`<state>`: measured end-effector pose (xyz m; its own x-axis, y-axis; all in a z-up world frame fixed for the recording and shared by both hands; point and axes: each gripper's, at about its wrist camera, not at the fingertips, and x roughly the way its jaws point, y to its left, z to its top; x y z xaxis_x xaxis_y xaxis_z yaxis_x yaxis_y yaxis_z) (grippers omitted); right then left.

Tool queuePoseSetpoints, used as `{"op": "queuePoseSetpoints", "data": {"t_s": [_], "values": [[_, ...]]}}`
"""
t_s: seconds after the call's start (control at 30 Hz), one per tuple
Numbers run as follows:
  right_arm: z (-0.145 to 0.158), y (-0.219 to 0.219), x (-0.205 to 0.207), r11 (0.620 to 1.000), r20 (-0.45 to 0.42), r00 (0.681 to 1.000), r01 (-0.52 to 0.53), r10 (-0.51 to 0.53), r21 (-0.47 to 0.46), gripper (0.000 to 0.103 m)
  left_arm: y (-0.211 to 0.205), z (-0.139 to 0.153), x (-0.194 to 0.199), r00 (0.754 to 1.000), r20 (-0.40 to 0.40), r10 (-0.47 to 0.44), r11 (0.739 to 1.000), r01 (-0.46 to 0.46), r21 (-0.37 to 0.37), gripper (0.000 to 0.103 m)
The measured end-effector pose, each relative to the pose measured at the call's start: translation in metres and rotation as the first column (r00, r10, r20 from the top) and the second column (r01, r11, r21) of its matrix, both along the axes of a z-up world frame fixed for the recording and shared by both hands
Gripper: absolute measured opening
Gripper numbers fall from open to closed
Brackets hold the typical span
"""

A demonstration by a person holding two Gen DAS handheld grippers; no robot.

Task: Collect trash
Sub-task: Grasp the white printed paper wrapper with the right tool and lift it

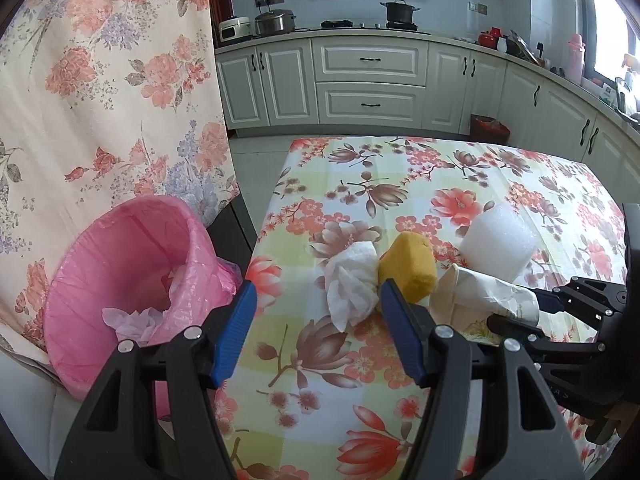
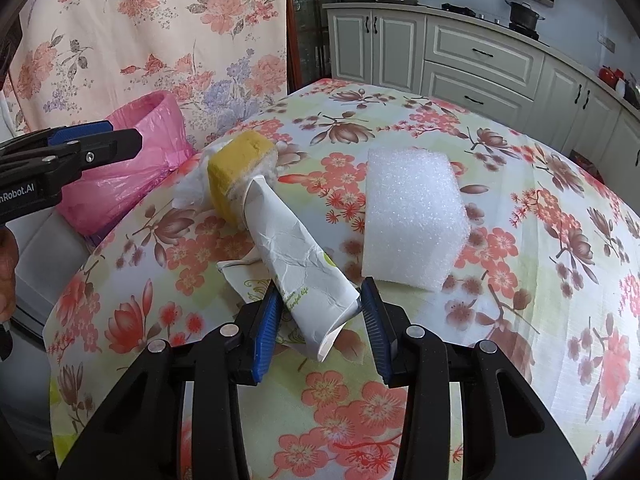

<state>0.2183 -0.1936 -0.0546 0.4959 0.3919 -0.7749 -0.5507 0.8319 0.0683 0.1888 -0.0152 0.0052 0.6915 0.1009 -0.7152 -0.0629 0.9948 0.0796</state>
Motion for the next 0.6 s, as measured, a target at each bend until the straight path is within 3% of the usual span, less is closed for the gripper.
{"op": "queuePoseSetpoints", "data": {"t_s": [0.6], "values": [[0.058, -0.046, -0.012, 0.993, 0.083, 0.994, 0.065, -0.074, 0.1, 0.039, -0.024, -0.012, 0.015, 0.997, -0.01, -0.074, 0.996, 0.074, -0.046, 0.062]]}}
